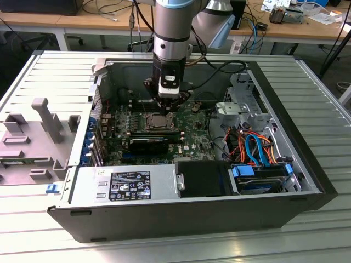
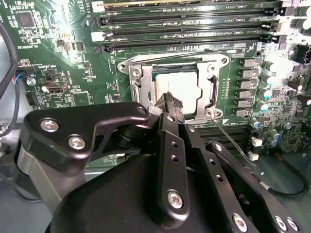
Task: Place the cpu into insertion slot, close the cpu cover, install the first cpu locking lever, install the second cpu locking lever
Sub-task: 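Install the first cpu locking lever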
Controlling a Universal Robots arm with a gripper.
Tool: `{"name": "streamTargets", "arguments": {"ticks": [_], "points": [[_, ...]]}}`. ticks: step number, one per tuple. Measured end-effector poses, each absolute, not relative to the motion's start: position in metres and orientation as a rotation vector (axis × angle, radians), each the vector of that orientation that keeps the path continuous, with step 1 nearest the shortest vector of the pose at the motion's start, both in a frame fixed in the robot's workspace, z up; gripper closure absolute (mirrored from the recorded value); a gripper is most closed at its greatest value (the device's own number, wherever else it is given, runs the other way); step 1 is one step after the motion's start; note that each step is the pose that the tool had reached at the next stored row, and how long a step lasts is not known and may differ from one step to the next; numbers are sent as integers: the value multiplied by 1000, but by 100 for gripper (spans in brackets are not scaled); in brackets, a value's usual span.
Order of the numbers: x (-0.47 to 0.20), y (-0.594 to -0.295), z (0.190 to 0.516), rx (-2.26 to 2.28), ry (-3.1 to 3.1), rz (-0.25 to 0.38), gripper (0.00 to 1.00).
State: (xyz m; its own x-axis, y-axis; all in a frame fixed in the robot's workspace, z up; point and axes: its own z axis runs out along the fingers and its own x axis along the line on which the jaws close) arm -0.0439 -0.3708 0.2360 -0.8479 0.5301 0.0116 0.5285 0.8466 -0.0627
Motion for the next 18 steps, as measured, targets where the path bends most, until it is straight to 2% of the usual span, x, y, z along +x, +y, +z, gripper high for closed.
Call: {"name": "streamTargets", "arguments": {"ticks": [18], "points": [[-44,-371,236,-665,-3042,83,89]]}}
